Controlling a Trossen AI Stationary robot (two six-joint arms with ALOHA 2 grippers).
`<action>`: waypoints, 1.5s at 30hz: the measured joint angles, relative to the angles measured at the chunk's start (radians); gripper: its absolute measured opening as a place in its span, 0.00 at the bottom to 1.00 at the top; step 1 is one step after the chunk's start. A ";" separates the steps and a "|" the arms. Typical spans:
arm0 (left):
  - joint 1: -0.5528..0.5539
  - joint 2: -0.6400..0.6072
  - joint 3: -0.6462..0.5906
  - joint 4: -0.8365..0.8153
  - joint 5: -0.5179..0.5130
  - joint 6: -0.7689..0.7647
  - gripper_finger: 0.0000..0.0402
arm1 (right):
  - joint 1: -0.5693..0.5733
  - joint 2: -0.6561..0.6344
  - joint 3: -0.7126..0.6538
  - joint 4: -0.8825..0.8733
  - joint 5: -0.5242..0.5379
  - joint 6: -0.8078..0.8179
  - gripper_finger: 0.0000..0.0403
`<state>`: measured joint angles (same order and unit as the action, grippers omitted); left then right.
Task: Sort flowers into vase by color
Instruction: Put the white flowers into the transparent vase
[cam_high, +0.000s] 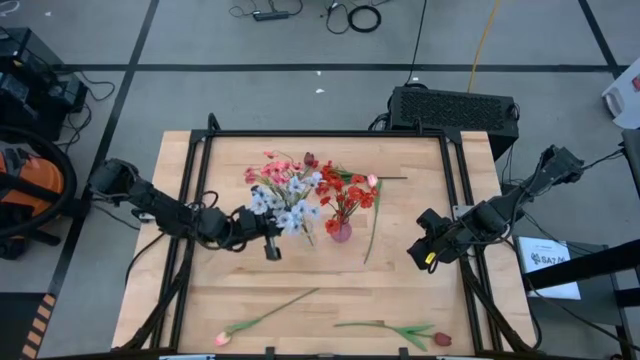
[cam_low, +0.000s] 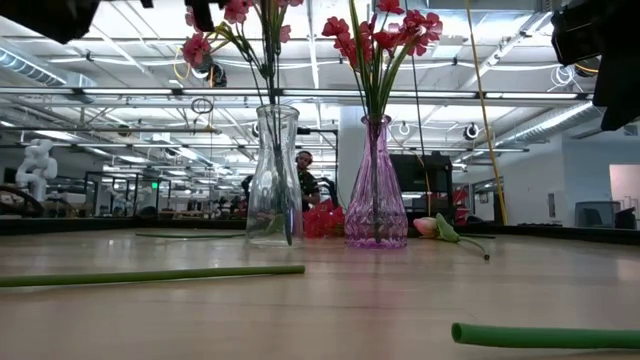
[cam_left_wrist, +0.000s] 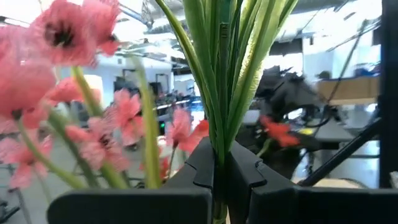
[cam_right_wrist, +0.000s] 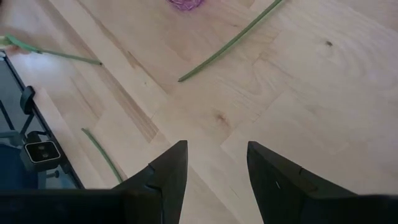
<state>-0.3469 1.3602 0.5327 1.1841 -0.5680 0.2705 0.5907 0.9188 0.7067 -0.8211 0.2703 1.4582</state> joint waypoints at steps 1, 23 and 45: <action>0.008 0.000 0.000 -0.005 0.000 -0.001 0.03 | 0.000 0.000 0.000 0.005 0.000 0.000 0.39; 0.018 0.001 0.000 -0.255 0.025 -0.159 0.07 | 0.000 0.000 0.000 0.010 0.020 0.032 0.39; -0.007 0.001 0.000 -0.251 0.025 -0.239 0.17 | 0.000 0.000 0.000 0.034 0.021 0.073 0.39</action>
<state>-0.3535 1.3613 0.5327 0.9329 -0.5434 0.0315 0.5907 0.9188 0.7067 -0.7876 0.2913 1.5309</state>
